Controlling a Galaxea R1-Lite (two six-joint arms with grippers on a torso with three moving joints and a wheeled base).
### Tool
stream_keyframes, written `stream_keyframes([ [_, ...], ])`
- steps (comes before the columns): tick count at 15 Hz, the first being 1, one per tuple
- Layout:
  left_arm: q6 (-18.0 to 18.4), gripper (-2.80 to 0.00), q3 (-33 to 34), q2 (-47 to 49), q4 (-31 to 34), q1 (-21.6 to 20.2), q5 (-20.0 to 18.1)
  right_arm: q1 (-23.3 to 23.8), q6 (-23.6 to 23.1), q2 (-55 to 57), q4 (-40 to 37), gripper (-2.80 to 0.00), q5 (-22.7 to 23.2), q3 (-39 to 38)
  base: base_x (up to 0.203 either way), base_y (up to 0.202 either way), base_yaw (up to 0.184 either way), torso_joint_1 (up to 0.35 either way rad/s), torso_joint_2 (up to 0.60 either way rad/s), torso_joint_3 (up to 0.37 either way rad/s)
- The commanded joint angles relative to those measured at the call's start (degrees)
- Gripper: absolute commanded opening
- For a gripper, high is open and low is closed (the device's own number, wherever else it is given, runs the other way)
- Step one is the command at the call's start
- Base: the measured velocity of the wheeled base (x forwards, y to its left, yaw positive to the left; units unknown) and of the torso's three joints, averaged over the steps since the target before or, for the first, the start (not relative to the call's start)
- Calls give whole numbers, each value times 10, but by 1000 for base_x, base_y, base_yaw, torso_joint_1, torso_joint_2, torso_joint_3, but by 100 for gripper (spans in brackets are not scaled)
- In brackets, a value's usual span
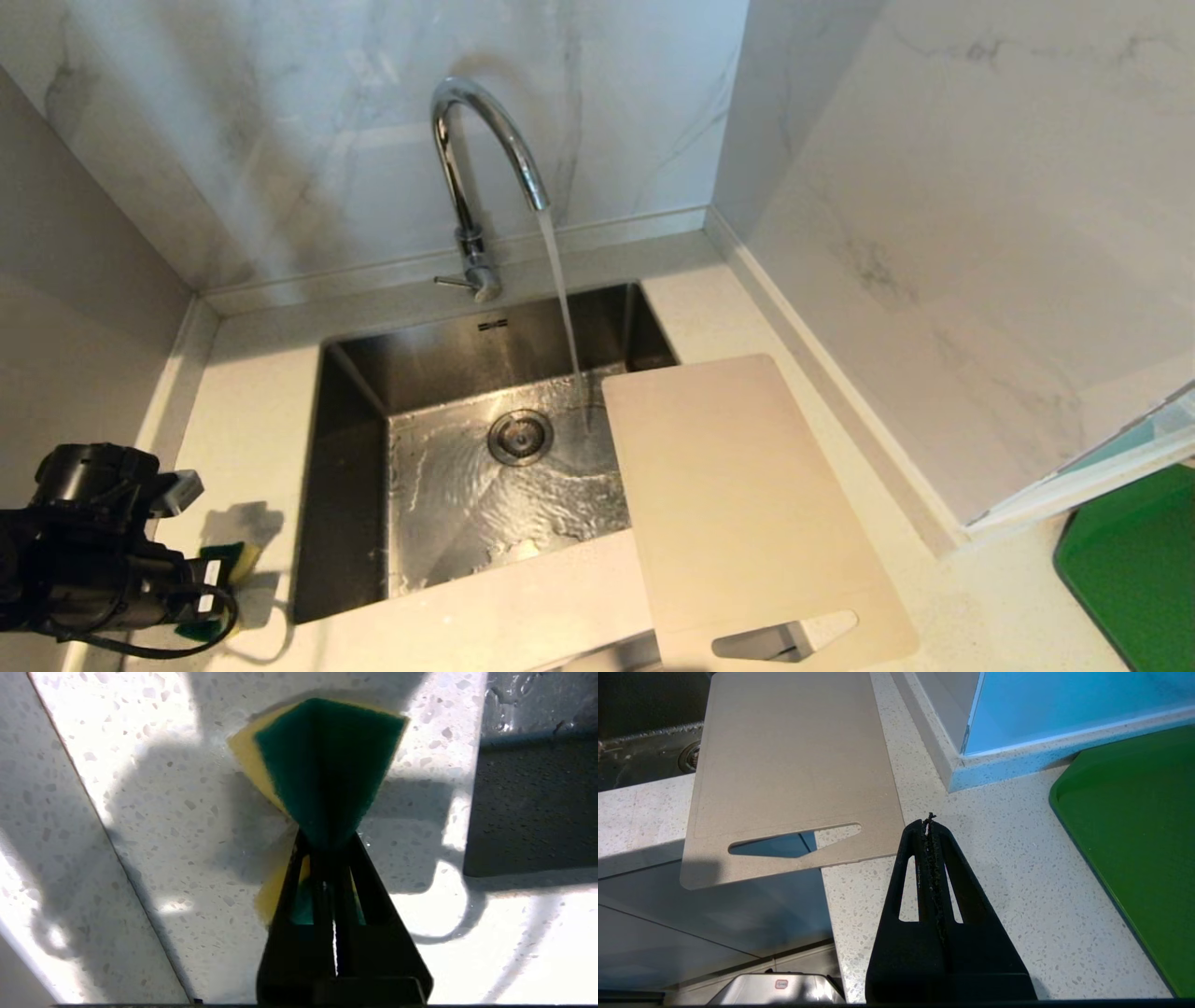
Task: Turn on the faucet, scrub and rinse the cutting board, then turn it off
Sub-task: Pick up the cleaning cloth, then pick up the cutting board
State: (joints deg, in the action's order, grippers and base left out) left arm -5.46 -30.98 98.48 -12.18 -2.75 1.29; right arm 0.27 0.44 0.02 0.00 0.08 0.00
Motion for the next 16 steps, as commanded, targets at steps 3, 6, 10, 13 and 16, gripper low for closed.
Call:
stream_keyframes([
  [3, -6, -280, 0, -16, 2, 7, -49, 0, 0, -1, 0, -280, 0, 0, 0, 0, 0, 0, 0, 0],
  [6, -20, -280, 0, -57, 3, 25, -52, 0, 0, -1, 0, -280, 1, 0, 0, 0, 0, 0, 0, 0],
  [10, -27, -280, -1, -149, 6, 35, -51, 0, 0, 0, 0, -280, 0, 0, 0, 0, 0, 0, 0, 0],
  [13, -20, -280, -5, -217, 24, 34, -46, 0, 0, -1, 0, -280, 1, 0, 0, 0, 0, 0, 0, 0],
  [16, 8, -280, -18, -289, 59, 27, -46, 0, 0, 0, 0, -280, 0, 0, 0, 0, 0, 0, 0, 0],
])
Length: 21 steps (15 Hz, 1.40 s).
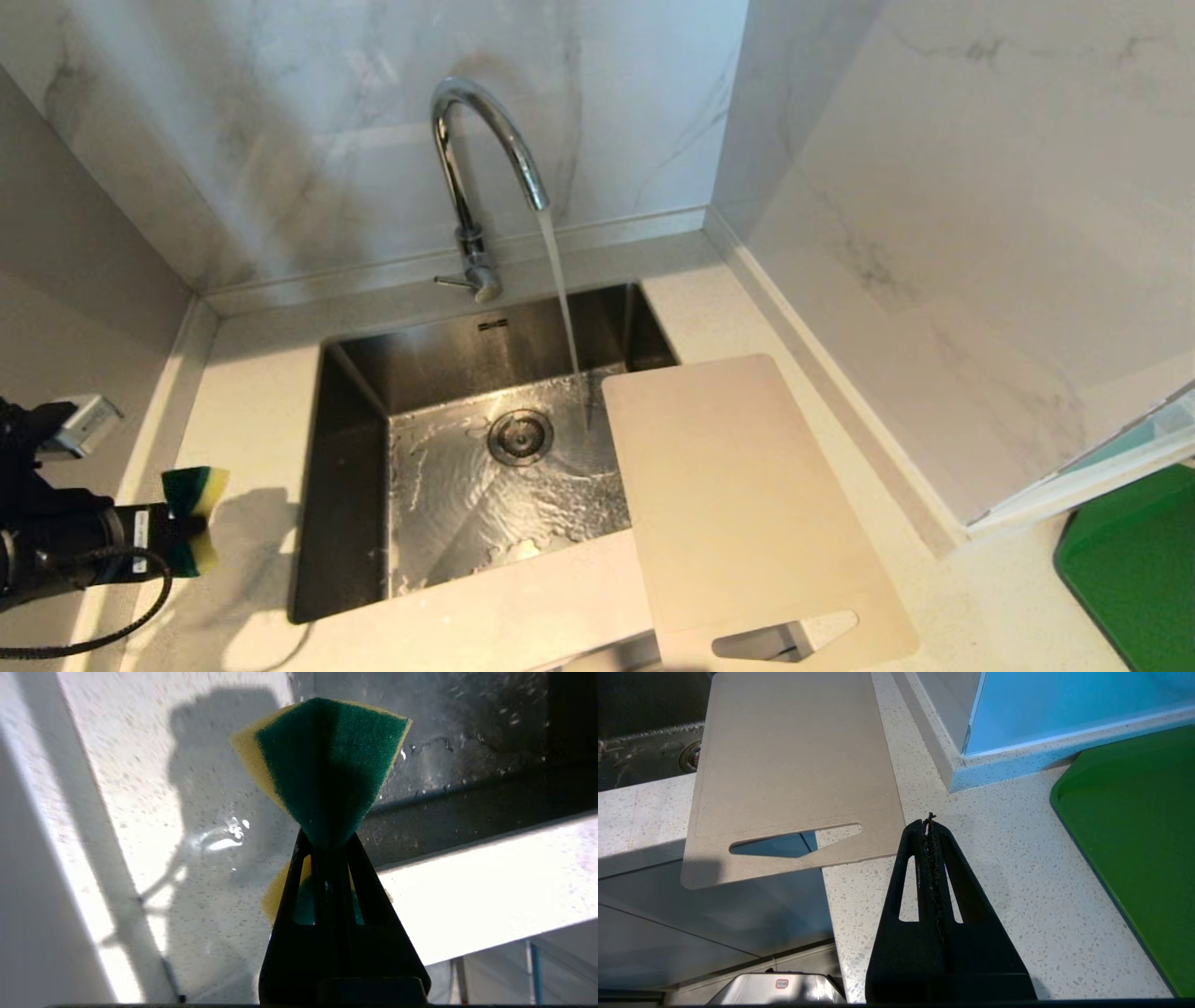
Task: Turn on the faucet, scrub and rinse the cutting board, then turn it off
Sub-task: Pick up the cutting board
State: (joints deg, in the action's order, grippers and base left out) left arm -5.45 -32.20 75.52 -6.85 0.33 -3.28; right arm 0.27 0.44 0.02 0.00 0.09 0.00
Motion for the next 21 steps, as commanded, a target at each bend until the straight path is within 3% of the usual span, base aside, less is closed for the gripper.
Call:
stream_keyframes([
  [1, 21, -280, -10, -86, 13, -15, -1, 0, 0, 0, 0, -280, 1, 0, 0, 0, 0, 0, 0, 0],
  [4, 53, -280, -20, -156, 25, -102, -34, 0, 0, -1, 0, -280, 0, 0, 0, 0, 0, 0, 0, 0],
  [7, 71, -280, -14, -262, 80, -116, -61, 0, 0, -1, 0, -280, 0, 0, 0, 0, 0, 0, 0, 0],
  [13, 77, -280, 104, -478, 108, -103, -60, 0, 0, 0, 0, -280, 1, 0, 0, 0, 0, 0, 0, 0],
  [18, 78, -280, 225, -596, 99, -53, 14, 0, 0, -1, 0, -280, 0, 0, 0, 0, 0, 0, 0, 0],
  [21, 85, -280, 243, -631, 81, -21, 24, 0, 0, -1, 0, -280, 0, 0, 0, 0, 0, 0, 0, 0],
])
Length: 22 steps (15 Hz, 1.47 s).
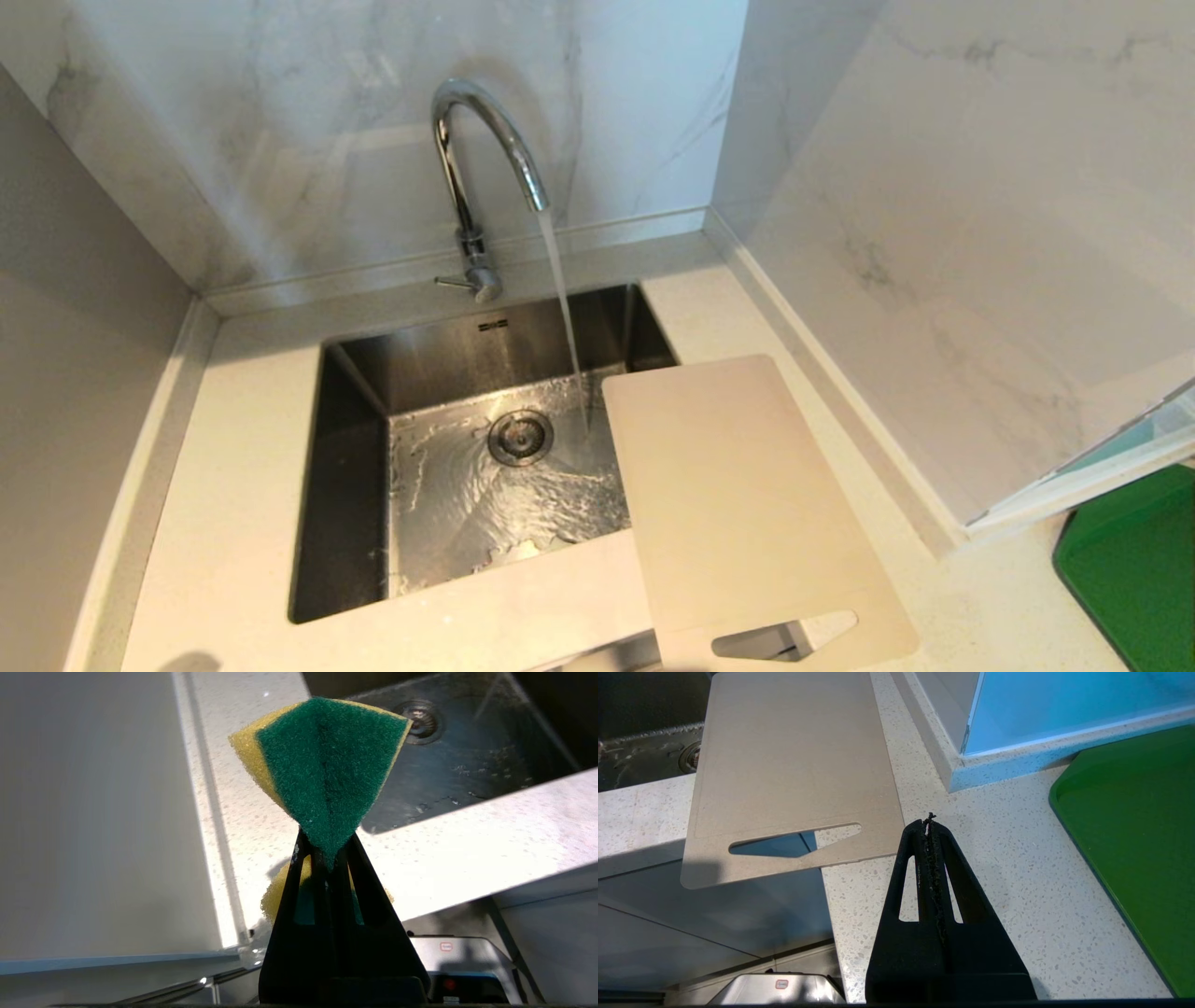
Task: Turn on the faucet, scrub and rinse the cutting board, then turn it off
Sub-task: Pick up the cutting board
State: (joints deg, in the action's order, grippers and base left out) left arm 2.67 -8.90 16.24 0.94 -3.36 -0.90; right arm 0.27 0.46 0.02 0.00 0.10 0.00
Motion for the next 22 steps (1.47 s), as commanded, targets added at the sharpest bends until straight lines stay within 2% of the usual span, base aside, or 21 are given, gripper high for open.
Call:
stream_keyframes([
  [1, 25, -280, 22, -74, 15, 22, 2, 0, 0, 0, 0, -280, 1, 0, 0, 0, 0, 0, 0, 0],
  [4, 61, -280, 58, -142, 21, 30, 15, 0, 0, 0, 0, -280, 0, 0, 0, 0, 0, 0, 0, 0],
  [5, 65, -280, 63, -163, 12, 31, 15, 0, 0, 0, 0, -280, 0, 0, 0, 0, 0, 0, 0, 0],
  [6, 65, -280, 79, -166, -33, 32, 15, 0, 0, 0, 0, -280, 0, 0, 0, 0, 0, 0, 0, 0],
  [7, 62, -280, 92, -165, -58, 32, 14, 0, 0, -1, 0, -280, 0, 0, 0, 0, 0, 0, 0, 0],
  [11, -18, -280, 92, -165, -11, 32, 4, 0, 0, -1, 0, -280, 0, 0, 0, 0, 0, 0, 0, 0],
  [22, -25, -280, 91, -164, -10, 32, 6, 0, 0, -1, 0, -280, 0, 0, 0, 0, 0, 0, 0, 0],
])
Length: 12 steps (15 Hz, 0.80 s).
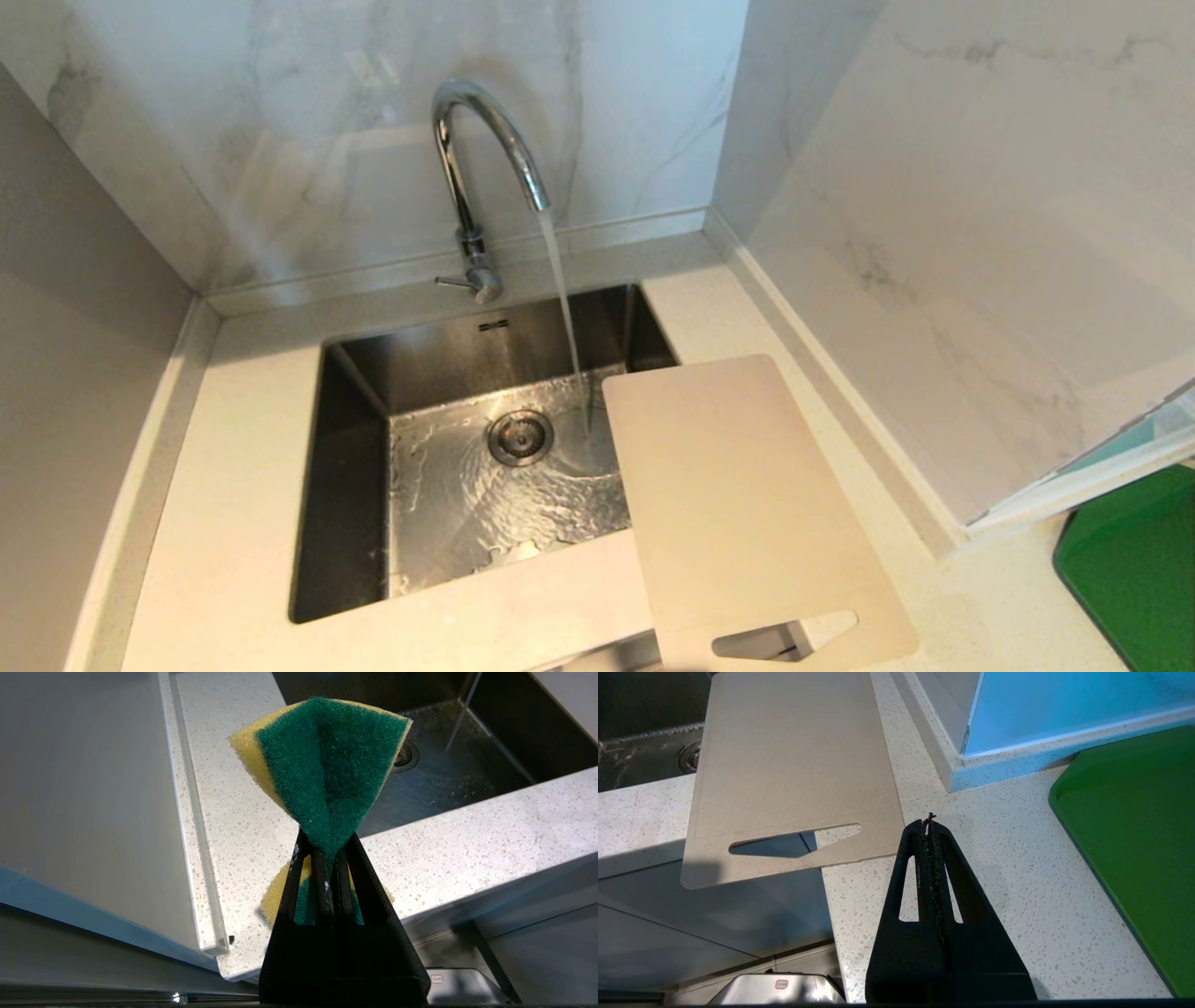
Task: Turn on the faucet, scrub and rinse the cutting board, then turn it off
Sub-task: Pick up the cutting board
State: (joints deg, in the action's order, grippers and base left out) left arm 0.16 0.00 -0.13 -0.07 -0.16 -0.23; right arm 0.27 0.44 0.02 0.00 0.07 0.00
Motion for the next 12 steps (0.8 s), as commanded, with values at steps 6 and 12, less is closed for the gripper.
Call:
stream_keyframes([
  [6, 1, -280, 2, 0, 0, 0, 1, 0, 0, 0, 0, -280, 1, 0, 0, 0, 0, 0, 0, 0],
  [12, 1, -280, 2, 0, 0, 0, 0, 0, 0, -1, 0, -280, 0, 0, 0, 0, 0, 0, 0, 0],
])
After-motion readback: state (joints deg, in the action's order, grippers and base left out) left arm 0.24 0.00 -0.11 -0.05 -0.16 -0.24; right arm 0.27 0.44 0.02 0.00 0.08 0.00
